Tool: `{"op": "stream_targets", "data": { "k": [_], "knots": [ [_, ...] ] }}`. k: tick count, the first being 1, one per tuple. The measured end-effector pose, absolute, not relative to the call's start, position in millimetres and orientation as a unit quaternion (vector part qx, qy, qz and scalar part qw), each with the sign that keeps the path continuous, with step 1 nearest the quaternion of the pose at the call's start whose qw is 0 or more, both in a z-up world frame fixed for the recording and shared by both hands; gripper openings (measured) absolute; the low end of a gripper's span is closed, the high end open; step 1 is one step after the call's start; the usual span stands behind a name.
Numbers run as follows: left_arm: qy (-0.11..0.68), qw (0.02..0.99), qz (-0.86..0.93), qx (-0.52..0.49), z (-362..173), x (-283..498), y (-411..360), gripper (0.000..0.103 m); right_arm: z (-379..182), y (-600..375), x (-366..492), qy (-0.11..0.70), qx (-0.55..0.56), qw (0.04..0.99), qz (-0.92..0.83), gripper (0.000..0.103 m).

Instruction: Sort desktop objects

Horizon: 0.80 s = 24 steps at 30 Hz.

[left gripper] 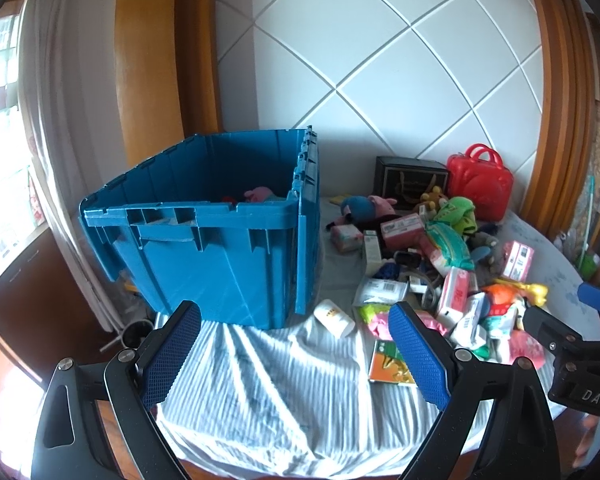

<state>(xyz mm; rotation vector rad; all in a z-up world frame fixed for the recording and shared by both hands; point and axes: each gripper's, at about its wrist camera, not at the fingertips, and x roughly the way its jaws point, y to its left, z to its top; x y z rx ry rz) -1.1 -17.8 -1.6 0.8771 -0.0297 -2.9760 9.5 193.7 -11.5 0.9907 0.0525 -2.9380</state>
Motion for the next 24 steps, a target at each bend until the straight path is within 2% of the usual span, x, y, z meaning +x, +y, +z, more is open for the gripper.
{"op": "stream_targets", "data": {
  "k": [24],
  "knots": [
    [-0.010,0.022,-0.958,0.286,-4.9,-4.9,-13.6,0.096,-12.2,190.7,0.3,0.017,0.329,0.021,-0.944,0.103]
  ]
}}
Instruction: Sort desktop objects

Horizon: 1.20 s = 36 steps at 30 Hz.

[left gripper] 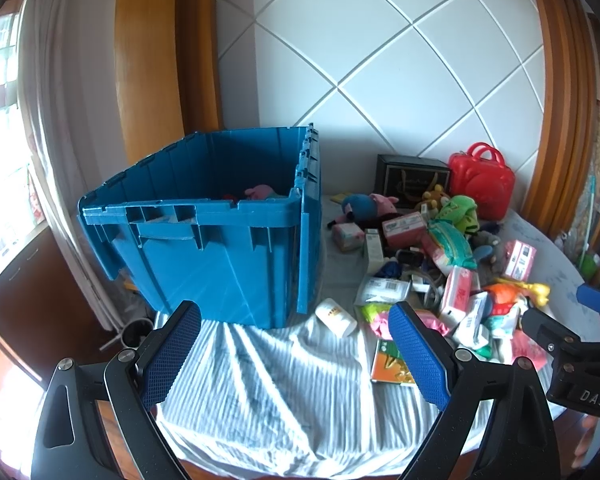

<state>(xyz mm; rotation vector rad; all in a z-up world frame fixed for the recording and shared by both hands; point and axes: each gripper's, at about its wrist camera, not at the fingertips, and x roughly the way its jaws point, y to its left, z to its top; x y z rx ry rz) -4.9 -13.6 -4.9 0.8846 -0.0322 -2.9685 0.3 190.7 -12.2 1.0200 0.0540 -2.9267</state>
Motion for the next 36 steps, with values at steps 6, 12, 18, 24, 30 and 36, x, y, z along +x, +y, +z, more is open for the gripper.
{"op": "stream_targets", "data": {
  "k": [6,12,18,24,30,36],
  "knots": [
    [-0.011,0.022,-0.958,0.287,-6.5,-6.3,-14.7,0.096,-13.0,190.6,-2.4,0.018,0.331,0.022,-0.943,0.103],
    [-0.012,0.021,-0.956,0.291,-9.1,-8.5,-13.3,0.096,-14.8,193.1,-3.7,0.017,0.334,0.020,-0.942,0.103],
    [-0.009,0.013,-0.955,0.297,-12.2,-12.1,-11.3,0.096,-17.9,198.1,-4.4,0.015,0.338,0.016,-0.941,0.103],
    [-0.011,0.008,-0.953,0.304,-17.6,-16.3,-4.5,0.096,-22.8,207.6,-6.7,0.010,0.344,0.011,-0.939,0.103],
    [-0.003,0.003,-0.950,0.312,-25.2,-20.8,3.7,0.096,-31.3,220.6,-11.6,0.004,0.354,0.006,-0.935,0.103],
    [-0.012,0.008,-0.945,0.327,-39.0,-32.3,17.9,0.096,-42.5,241.6,-18.6,-0.010,0.367,0.002,-0.930,0.103]
  ]
}}
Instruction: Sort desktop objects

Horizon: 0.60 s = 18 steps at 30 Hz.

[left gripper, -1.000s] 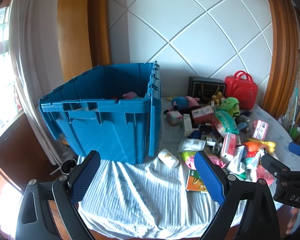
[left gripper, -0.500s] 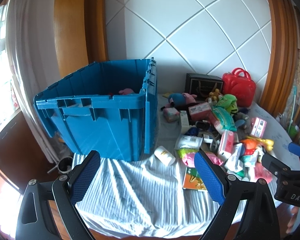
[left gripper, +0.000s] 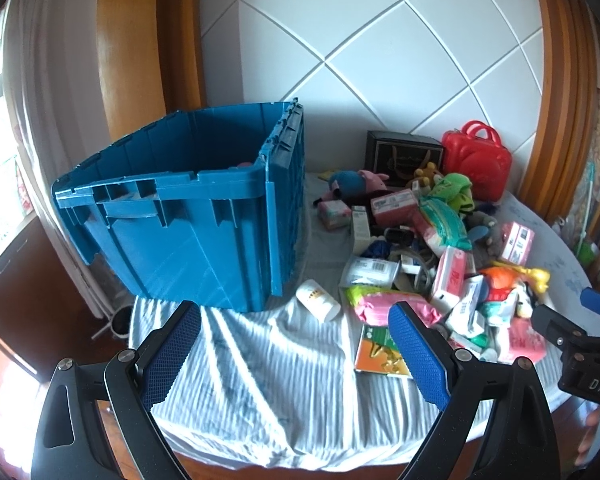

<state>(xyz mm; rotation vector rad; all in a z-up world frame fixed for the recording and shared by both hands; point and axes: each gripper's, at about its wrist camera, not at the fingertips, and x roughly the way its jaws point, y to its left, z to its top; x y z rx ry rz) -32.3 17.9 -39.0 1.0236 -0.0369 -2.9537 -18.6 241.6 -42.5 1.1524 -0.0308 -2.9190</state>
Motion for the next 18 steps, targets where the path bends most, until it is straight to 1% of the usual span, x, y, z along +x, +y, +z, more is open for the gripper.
{"op": "stream_targets", "data": {
  "k": [7,14,18],
  "knots": [
    [-0.023,0.019,-0.930,0.367,-71.9,-53.8,40.5,0.096,-75.3,284.3,-33.6,-0.034,0.407,-0.009,-0.913,0.103],
    [-0.045,0.027,-0.905,0.423,-131.4,-82.7,72.9,0.096,-141.6,334.6,-51.5,-0.060,0.473,-0.020,-0.879,0.103],
    [-0.043,0.029,-0.888,0.456,-164.5,-95.6,84.1,0.096,-171.5,355.0,-63.3,-0.067,0.498,-0.026,-0.864,0.103]
  ]
}}
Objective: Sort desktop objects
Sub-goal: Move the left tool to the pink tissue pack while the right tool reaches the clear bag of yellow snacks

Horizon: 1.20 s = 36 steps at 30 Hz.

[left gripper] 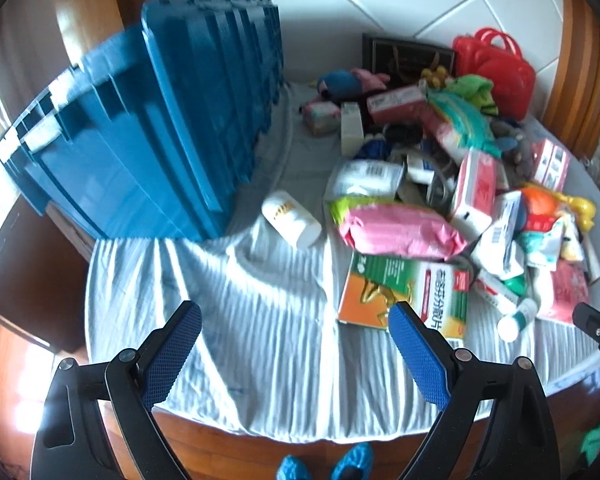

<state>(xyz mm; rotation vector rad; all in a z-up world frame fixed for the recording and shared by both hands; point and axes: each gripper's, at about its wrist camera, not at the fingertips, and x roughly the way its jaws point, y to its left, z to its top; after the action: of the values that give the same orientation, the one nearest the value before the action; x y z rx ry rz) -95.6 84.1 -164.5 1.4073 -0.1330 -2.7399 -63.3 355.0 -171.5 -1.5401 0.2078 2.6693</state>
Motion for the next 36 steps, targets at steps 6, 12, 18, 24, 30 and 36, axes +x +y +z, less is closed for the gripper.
{"op": "stream_targets", "data": {
  "k": [6,12,18,24,30,36],
  "knots": [
    [-0.048,0.035,-0.879,0.473,-183.5,-117.6,92.1,0.096,-183.4,371.5,-79.2,0.074,-0.493,0.029,0.866,0.103],
    [-0.051,-0.001,-0.874,0.484,-195.7,-153.5,108.7,0.096,-189.0,388.1,-94.2,0.102,-0.495,0.032,0.862,0.103],
    [-0.058,-0.056,-0.878,0.472,-196.0,-194.1,139.3,0.096,-175.3,403.9,-115.1,0.109,-0.481,0.062,0.868,0.103],
    [-0.093,-0.128,-0.872,0.463,-195.5,-220.6,202.9,0.096,-180.7,425.2,-130.5,0.133,-0.496,0.101,0.852,0.103],
    [-0.123,-0.146,-0.859,0.475,-211.3,-241.1,259.1,0.091,-197.1,432.1,-152.1,0.155,-0.520,0.066,0.837,0.096],
    [-0.130,-0.150,-0.845,0.496,-230.0,-251.3,277.6,0.089,-216.6,432.5,-172.5,0.153,-0.546,0.046,0.822,0.069]
  ]
}}
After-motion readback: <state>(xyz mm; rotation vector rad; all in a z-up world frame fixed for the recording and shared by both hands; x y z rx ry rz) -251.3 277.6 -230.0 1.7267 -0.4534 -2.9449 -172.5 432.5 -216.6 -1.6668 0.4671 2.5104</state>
